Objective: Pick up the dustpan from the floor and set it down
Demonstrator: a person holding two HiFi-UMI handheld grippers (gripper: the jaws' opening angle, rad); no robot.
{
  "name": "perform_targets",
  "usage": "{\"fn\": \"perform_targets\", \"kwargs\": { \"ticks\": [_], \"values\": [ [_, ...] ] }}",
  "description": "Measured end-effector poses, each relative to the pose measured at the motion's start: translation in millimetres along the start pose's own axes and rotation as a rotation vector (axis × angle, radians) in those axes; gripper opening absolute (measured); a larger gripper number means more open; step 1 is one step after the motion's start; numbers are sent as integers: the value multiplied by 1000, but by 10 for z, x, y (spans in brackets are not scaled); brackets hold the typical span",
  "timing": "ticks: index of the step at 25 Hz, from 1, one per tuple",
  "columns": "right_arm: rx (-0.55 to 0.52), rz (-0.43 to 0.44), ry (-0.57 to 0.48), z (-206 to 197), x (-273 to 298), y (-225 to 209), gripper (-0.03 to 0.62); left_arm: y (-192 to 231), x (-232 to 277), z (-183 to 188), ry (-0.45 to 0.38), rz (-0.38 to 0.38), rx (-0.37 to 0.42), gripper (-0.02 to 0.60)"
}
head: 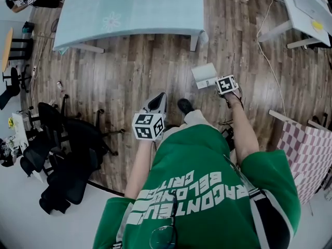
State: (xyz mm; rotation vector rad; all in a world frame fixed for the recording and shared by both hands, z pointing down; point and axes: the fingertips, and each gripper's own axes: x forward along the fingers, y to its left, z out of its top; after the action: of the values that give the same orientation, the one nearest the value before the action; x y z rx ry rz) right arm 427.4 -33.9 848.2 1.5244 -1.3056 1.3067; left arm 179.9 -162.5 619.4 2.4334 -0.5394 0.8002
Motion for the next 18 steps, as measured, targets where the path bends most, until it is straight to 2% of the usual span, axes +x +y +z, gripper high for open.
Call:
{"fn": "perform_targets", "kwargs": {
  "ticks": [1, 6, 14, 18],
  "values": [
    [6, 19, -9, 68, 14, 28, 114, 34, -18, -8, 1, 9, -8, -6],
    [-4, -29, 11, 146, -13, -99, 114, 134, -54, -41, 1, 31, -41, -6],
    [2, -30, 18, 188, -9, -51, 114, 192, -22, 34, 3, 7, -32, -6],
    [32, 13, 26, 135, -2, -10, 118, 202, -58, 67, 3, -4, -21, -6]
  ]
}}
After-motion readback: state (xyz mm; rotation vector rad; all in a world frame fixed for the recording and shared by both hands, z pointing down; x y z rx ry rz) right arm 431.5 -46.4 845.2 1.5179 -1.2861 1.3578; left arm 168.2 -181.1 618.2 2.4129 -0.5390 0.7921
